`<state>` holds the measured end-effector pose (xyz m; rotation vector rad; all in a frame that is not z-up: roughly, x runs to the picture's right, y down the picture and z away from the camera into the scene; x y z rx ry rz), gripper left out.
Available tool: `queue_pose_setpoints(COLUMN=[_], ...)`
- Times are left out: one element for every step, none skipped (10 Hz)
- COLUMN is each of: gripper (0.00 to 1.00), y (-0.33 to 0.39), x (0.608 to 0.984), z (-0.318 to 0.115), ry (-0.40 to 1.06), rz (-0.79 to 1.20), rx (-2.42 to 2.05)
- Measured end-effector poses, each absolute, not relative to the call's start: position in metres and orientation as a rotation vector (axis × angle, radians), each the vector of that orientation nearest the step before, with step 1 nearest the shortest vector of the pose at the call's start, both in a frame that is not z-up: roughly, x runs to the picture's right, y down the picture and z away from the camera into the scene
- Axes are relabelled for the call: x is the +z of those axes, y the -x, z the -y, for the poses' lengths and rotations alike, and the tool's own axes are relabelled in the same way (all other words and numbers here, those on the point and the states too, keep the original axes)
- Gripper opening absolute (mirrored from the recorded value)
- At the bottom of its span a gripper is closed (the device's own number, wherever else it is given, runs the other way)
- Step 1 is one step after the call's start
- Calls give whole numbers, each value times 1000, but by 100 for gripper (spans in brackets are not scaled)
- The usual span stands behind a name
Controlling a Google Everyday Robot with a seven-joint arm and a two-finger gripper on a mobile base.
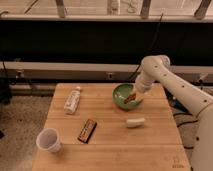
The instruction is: Place the pepper in the ceramic bowl
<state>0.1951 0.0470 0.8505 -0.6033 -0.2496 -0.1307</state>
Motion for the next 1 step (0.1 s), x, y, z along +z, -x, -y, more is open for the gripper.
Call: queue_pose_setpoints(gripper=[0], y=[-195], x=[852], z=[-47], ry=[604], rz=[250], rx=[-129])
